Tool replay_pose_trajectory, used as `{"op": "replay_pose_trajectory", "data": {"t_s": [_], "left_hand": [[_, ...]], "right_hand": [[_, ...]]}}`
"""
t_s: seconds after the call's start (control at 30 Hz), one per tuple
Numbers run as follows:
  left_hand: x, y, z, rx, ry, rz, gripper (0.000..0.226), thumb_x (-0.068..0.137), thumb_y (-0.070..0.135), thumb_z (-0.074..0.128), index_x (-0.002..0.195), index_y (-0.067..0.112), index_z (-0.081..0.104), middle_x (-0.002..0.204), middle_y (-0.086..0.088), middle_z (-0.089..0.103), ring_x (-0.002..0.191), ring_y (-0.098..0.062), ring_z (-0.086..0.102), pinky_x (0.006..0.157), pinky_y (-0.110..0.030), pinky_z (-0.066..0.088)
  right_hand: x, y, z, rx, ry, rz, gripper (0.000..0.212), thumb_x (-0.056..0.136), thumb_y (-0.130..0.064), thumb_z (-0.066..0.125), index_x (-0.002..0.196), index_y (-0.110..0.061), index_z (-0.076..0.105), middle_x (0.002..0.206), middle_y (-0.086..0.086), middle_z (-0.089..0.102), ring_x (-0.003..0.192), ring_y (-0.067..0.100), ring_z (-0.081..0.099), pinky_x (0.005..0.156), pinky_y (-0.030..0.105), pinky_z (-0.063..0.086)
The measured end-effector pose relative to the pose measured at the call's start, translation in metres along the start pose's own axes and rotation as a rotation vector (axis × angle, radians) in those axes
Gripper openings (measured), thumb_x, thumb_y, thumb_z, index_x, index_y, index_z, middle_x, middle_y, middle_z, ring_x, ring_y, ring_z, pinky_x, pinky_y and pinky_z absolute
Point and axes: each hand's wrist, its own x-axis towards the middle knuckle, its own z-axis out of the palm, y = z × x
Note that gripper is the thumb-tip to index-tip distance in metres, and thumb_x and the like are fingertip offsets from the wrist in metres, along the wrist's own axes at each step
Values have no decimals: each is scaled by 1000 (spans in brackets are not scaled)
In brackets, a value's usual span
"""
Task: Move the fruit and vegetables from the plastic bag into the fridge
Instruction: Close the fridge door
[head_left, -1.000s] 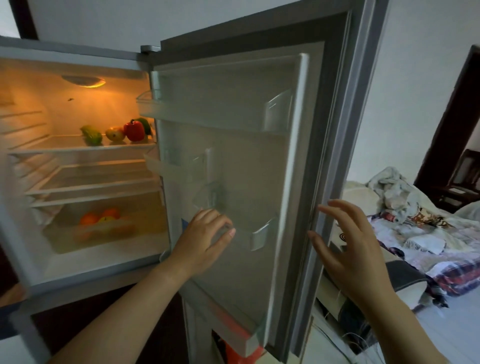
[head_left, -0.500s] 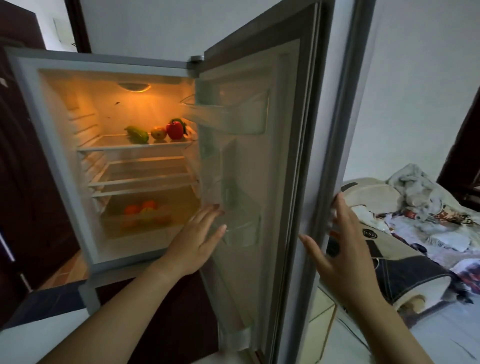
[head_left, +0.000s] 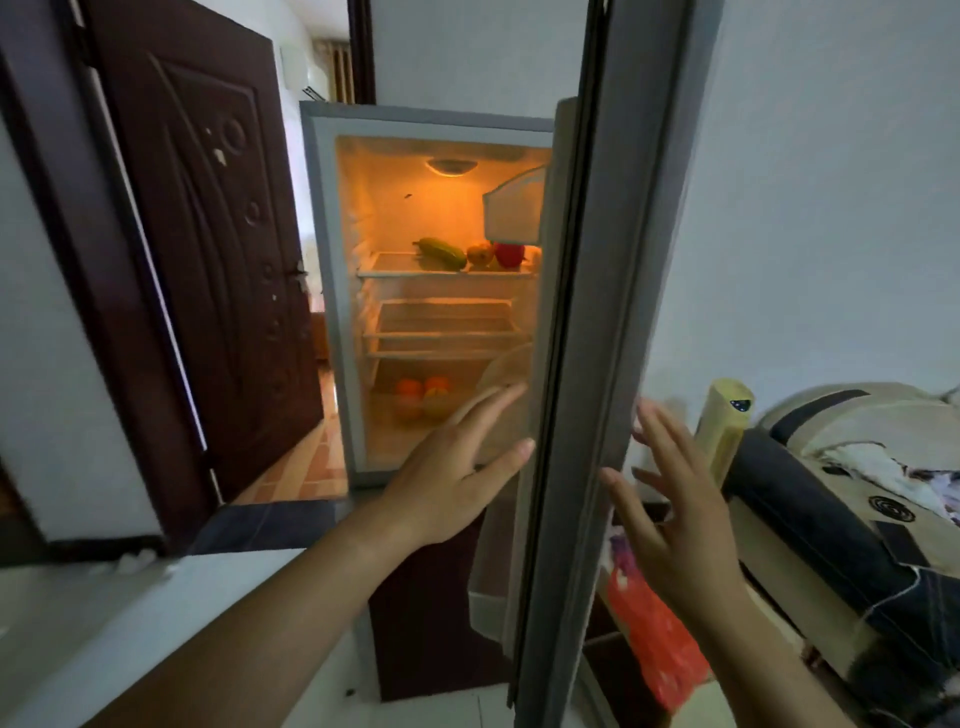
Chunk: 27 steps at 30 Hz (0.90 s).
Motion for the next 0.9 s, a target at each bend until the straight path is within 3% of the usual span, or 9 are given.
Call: {"op": "replay_pose_trajectory", "data": {"t_s": [0.07, 0.13, 0.27, 0.33, 0.43, 0.57, 0.7, 0.8, 0.9], "left_hand": [[-8, -7, -16, -37, 16, -18, 60, 88, 54, 46, 138, 56, 13, 147, 31, 18, 135, 12, 16, 111, -24, 24], [-14, -17, -31, -31, 46, -30, 68, 87, 51, 52, 137, 58, 7, 147, 35, 14, 136, 10, 16, 111, -24, 24], [-13, -45, -58, 41, 122, -89, 80, 83, 50, 59, 142, 51, 5, 150, 29, 9, 137, 9, 12, 111, -29, 26], [-9, -66, -68, 88, 172, -127, 86, 81, 50, 63, 144, 47, 4, 154, 23, 8, 140, 2, 13, 112, -34, 28], [2, -104, -83, 116, 246, -200, 85, 83, 39, 65, 147, 39, 9, 156, 13, 14, 141, -6, 19, 112, -40, 32], [17, -146, -114, 36, 301, -255, 69, 89, 25, 61, 142, 42, 20, 148, 20, 26, 133, 1, 29, 109, -30, 34], [37, -181, -143, 102, 382, -336, 70, 88, 13, 60, 142, 33, 21, 127, 21, 37, 111, 1, 43, 90, -17, 42], [56, -216, -158, 137, 403, -365, 73, 87, 9, 61, 145, 28, 21, 136, 11, 45, 117, -8, 51, 97, -29, 48], [76, -249, -167, 90, 390, -380, 82, 86, 10, 64, 148, 29, 13, 145, 6, 41, 130, -12, 43, 103, -42, 44]], "right_hand": [[6, -6, 24, 16, -63, 5, 67, 87, -48, 50, 143, -46, 13, 147, -32, 12, 136, 2, 28, 101, 18, 42], [16, -15, 48, 38, -124, 23, 73, 83, -52, 51, 142, -47, 8, 152, -22, 9, 136, -8, 18, 86, -6, 31], [45, -27, 100, 27, -226, -37, 85, 80, -54, 55, 144, -39, 1, 155, -15, -2, 118, -34, 2, 75, -13, 21], [58, -28, 127, 12, -244, -91, 88, 78, -58, 54, 145, -43, -1, 155, -17, -9, 133, -17, 9, 87, -3, 34], [79, -20, 171, 37, -254, -155, 88, 76, -57, 55, 147, -38, 7, 156, -15, -8, 142, 14, 17, 99, 36, 47], [112, 0, 226, 40, -200, -179, 89, 76, -43, 68, 147, -35, 15, 157, -7, -1, 143, 14, 10, 107, 25, 20], [149, 24, 270, 51, -151, -109, 88, 75, -30, 75, 146, -28, 24, 157, -3, 3, 143, 16, 10, 109, 33, 19], [175, 42, 297, 22, -152, -134, 86, 76, -29, 75, 146, -29, 25, 157, -2, 1, 144, 24, 6, 110, 46, 27], [199, 57, 318, -65, -159, -148, 87, 74, -30, 76, 145, -31, 25, 157, -2, 0, 144, 26, 1, 110, 49, 21]]}}
